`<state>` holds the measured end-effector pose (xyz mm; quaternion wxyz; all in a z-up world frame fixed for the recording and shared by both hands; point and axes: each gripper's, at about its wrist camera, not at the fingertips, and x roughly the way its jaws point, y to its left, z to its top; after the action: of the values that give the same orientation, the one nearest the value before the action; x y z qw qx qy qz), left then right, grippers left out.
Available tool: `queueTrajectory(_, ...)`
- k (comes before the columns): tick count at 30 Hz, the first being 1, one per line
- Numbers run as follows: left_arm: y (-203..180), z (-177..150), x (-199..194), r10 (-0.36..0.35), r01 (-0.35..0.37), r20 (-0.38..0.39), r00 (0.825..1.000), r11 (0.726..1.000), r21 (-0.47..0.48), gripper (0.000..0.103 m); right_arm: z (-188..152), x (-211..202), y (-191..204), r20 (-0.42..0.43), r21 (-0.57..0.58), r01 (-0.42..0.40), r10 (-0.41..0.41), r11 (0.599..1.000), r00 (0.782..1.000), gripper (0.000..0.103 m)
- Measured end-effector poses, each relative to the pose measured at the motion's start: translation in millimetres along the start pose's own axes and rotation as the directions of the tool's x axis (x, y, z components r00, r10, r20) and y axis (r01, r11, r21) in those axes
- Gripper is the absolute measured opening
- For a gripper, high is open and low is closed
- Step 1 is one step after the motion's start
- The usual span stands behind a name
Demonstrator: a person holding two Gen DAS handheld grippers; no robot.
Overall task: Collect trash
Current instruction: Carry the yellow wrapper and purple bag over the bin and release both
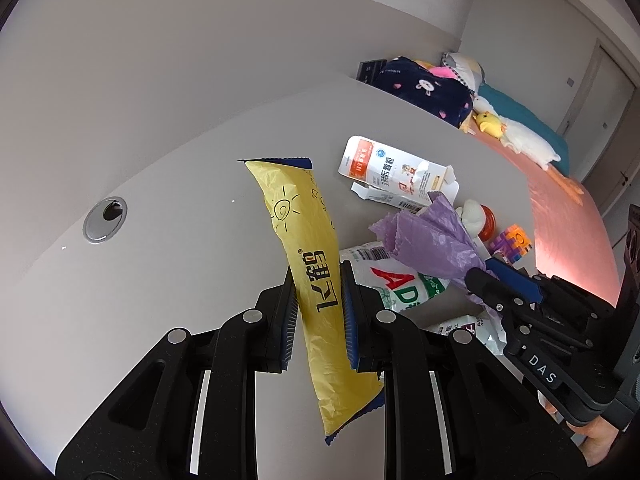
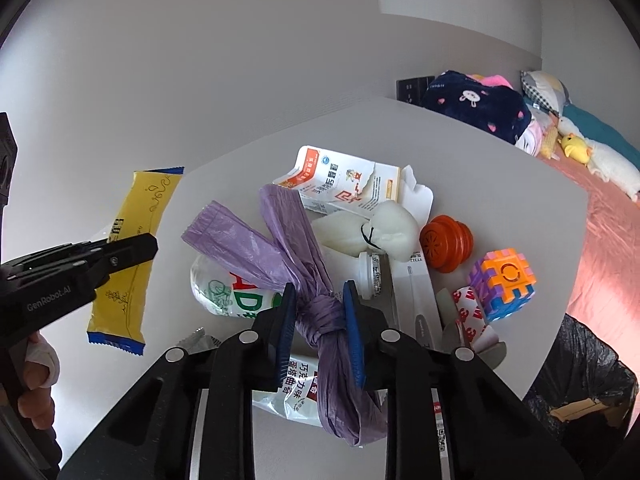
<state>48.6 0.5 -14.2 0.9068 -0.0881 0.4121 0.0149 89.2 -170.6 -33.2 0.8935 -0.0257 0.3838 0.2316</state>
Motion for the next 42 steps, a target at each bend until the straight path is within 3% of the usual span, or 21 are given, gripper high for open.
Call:
queueTrajectory(17, -51, -6, -36, -0.033, 0.03, 0.042, 0.999, 0.996, 0.084, 0.019, -13, -67, -22, 0.084, 0.05, -0.003, -0.002, 0.999, 0.996, 0.025)
queueTrajectory(42, -167, -23, -44, -0.179, 0.173, 0.004, 0.984, 0.954, 0.246, 0.019, -57, -146, -109, 0.135, 0.196, 0.115, -0.143, 0.974, 0.98, 0.025)
